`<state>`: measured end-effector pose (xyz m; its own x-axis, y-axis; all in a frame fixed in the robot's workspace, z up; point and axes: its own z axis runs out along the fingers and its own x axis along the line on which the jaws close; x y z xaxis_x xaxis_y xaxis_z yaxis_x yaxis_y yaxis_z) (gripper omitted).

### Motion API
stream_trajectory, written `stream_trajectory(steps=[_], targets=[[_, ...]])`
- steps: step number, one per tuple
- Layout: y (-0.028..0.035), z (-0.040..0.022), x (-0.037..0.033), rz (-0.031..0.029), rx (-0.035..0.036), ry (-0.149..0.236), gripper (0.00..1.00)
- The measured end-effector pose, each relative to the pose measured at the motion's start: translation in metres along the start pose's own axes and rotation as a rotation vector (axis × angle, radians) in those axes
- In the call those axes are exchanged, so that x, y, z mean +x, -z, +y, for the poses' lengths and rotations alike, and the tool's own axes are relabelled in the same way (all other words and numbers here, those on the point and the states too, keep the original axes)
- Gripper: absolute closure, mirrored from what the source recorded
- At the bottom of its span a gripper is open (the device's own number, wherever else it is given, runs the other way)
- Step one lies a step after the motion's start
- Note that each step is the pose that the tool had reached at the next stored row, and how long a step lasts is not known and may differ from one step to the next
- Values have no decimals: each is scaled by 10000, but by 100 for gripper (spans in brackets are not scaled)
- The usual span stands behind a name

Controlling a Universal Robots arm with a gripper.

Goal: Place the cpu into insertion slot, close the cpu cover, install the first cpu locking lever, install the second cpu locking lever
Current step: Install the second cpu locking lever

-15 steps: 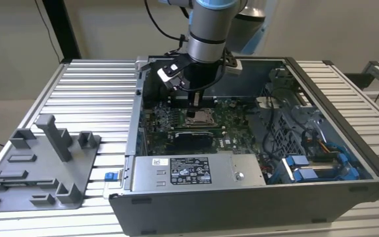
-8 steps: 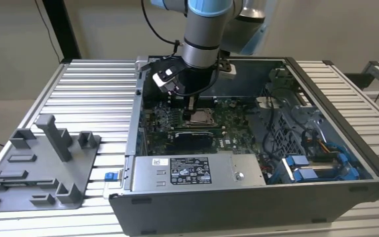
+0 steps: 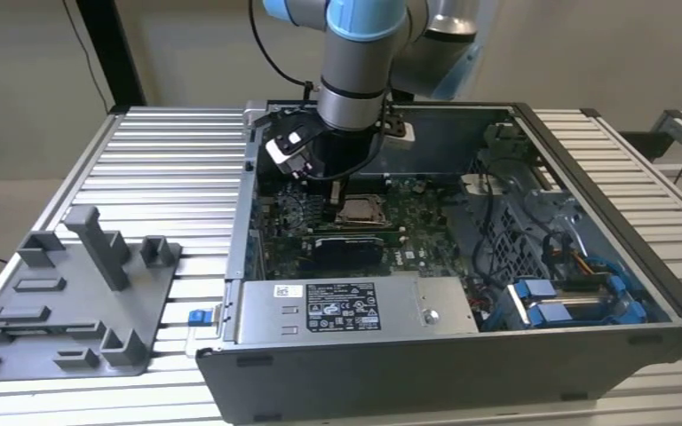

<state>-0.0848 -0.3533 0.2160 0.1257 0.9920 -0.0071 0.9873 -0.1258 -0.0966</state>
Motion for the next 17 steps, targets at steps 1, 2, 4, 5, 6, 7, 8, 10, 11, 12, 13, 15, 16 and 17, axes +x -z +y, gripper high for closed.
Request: stream_trajectory(steps=[1, 2, 4, 5, 6, 7, 8, 10, 11, 12, 13, 15, 16, 17], targets=[[-2, -11, -1, 2, -1, 0, 100], [-9, -20, -2, 6, -10, 1, 100], [-35, -31, -4, 15, -56, 1, 100], [-49, -32, -4, 20, -82, 1, 100], [-59, -31, -4, 24, -101, 1, 100], [-65, -31, -4, 28, -129, 3, 100], [-69, -30, -4, 34, -156, 3, 100], [-73, -29, -4, 74, -204, 8, 100], [-74, -30, -4, 112, -213, 11, 100], [-74, -31, -4, 152, -214, 14, 100], [-76, -34, -4, 194, -213, 16, 100], [-82, -45, -6, 289, -219, 25, 100], [-87, -47, -6, 305, -222, 27, 100], [-98, -49, -6, 333, -229, 29, 100]])
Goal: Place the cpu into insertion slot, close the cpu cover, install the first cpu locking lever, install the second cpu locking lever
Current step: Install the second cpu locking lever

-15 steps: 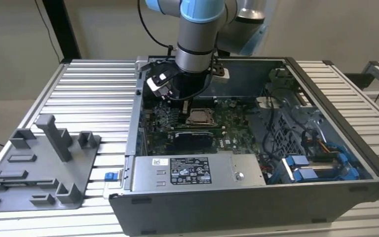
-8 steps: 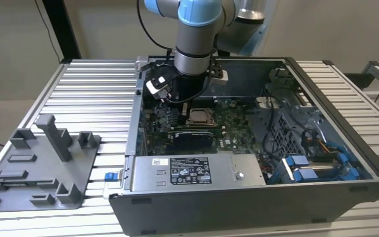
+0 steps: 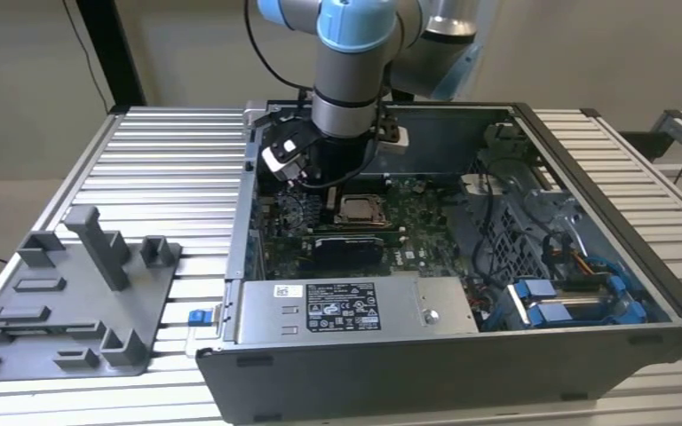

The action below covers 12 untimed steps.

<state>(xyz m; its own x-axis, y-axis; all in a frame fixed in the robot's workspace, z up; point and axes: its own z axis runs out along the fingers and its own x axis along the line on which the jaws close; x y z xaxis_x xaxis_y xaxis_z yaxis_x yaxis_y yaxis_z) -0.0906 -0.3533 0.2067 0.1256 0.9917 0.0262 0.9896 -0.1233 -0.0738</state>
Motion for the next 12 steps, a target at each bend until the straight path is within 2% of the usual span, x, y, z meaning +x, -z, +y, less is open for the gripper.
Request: stream_trajectory(steps=[4, 12], targets=[[-18, -4, -1, 40, -7, 3, 100], [-69, -28, -6, 54, -31, 5, 100]])
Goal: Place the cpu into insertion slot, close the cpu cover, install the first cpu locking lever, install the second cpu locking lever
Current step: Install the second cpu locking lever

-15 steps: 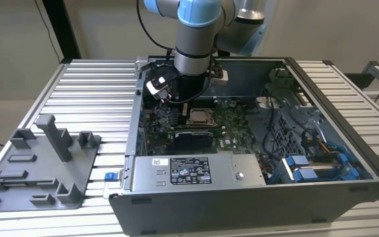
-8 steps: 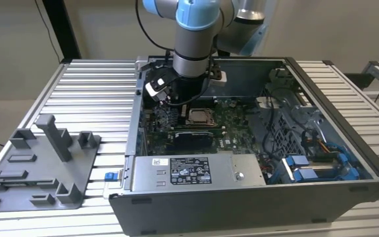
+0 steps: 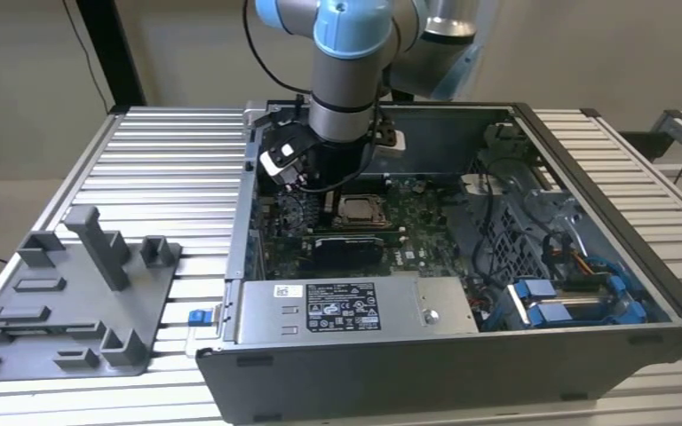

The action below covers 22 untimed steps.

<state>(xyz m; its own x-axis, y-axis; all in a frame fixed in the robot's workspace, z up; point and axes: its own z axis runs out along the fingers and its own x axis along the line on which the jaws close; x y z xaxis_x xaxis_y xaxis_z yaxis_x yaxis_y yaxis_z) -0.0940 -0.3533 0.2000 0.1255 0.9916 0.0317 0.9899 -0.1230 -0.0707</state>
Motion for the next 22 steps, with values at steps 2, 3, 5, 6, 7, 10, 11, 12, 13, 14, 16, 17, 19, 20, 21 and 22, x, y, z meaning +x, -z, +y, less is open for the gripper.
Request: stream_trajectory(steps=[2, 3, 5, 6, 7, 10, 11, 12, 13, 14, 16, 17, 19, 20, 21, 22], targets=[[-9, -3, -2, 0, -6, 1, 100], [-12, -5, -2, 1, -6, 2, 100], [-15, -4, -8, 10, -6, 0, 100], [-15, -3, -20, 10, -5, -1, 100], [-14, -1, -40, 7, -5, -2, 100], [-15, 6, -86, 20, -9, 0, 100], [-15, 7, -93, 21, -9, -1, 100], [-14, 7, -96, 16, -8, 0, 100], [-13, 8, -99, 12, -5, 0, 100], [-12, 8, -102, 8, -2, 1, 100], [-12, 9, -106, 6, 12, 4, 100], [-12, 9, -108, -5, 19, 6, 100], [-11, 8, -110, -25, 30, 14, 100], [-10, 8, -111, -33, 32, 14, 100], [-10, 8, -111, -35, 31, 14, 100], [-10, 8, -111, -35, 30, 15, 100]])
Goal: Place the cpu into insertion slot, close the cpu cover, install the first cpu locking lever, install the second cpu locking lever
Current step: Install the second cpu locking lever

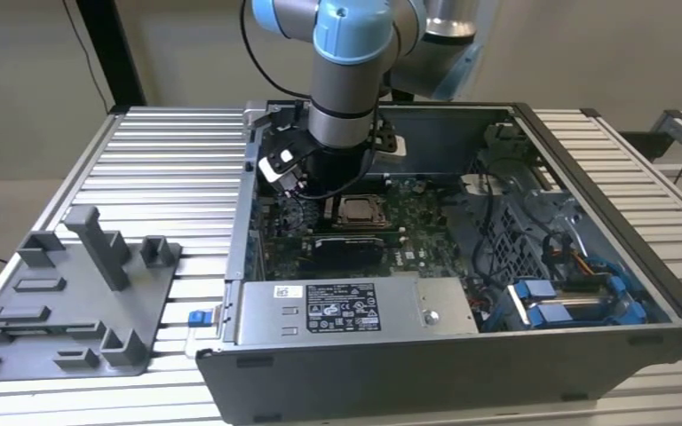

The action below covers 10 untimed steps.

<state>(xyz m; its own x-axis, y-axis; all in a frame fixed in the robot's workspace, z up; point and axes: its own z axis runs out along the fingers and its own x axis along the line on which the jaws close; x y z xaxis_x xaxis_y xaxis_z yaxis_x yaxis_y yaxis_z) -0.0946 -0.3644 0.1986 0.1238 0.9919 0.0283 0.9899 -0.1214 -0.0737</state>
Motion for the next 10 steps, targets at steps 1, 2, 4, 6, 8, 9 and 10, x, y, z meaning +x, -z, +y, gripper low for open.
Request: stream_trajectory(steps=[1, 2, 4, 6, 8, 9, 10], targets=[[0, 0, 4, -2, -1, 1, 100], [1, -1, 13, -8, -1, 1, 100], [0, -2, 24, -3, 0, 1, 100], [0, -4, 35, 4, -2, -7, 100], [4, -5, 44, 9, -2, -16, 100], [6, -6, 50, 9, 3, -21, 100], [10, -6, 56, 7, 41, -22, 100]])
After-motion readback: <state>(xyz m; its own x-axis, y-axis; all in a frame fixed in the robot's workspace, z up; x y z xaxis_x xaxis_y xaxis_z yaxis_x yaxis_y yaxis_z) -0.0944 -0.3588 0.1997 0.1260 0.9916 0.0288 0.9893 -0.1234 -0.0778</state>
